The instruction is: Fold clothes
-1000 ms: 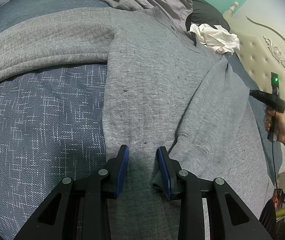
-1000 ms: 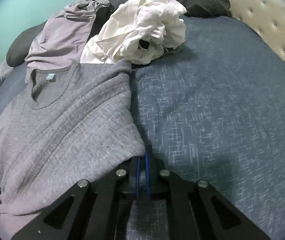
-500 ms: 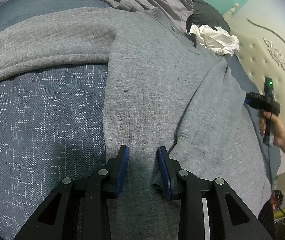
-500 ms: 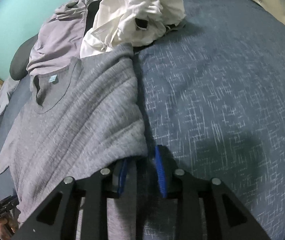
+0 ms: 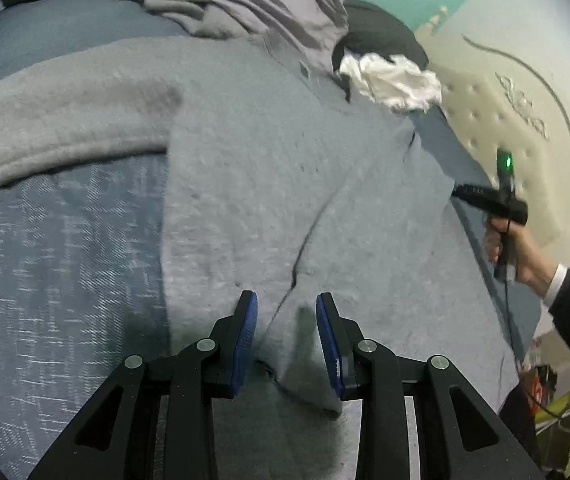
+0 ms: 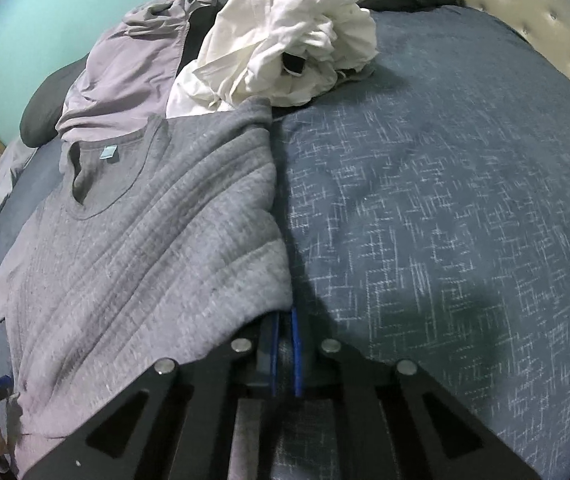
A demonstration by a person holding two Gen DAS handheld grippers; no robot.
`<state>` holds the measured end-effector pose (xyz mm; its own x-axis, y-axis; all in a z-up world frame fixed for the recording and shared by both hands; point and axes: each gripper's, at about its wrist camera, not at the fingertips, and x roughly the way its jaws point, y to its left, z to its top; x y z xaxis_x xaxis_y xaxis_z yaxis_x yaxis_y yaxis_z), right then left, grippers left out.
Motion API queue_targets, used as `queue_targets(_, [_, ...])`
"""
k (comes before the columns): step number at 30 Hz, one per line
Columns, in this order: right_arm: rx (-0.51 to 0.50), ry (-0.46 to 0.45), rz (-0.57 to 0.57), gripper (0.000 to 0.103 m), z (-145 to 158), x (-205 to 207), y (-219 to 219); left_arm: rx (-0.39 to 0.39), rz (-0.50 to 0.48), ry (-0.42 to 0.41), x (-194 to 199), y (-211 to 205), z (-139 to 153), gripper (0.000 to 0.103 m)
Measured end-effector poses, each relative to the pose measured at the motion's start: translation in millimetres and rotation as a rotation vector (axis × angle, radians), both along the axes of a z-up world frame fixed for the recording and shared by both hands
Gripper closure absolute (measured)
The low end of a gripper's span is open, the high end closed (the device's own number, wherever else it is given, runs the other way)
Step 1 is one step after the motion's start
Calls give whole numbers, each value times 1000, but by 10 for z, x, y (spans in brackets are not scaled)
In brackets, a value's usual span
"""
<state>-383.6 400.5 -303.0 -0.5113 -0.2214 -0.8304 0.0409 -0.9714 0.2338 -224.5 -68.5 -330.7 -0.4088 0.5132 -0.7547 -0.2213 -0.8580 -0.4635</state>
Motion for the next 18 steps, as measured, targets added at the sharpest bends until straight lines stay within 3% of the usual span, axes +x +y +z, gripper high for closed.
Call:
queue_targets(5, [-11, -2, 0, 98, 3, 49, -10, -4, -11, -11, 28, 16, -9, 70])
queue_targets(11, [-3, -15, 4, 98, 19, 59, -18, -63, -44, 23, 144, 101, 94, 70])
queue_targets(16, [1, -21, -1, 98, 8, 88, -25, -58, -44, 1, 131, 91, 18, 70])
queue_targets(18, [3, -26, -3, 98, 5, 99, -33, -53, -41, -2, 123, 79, 7, 75])
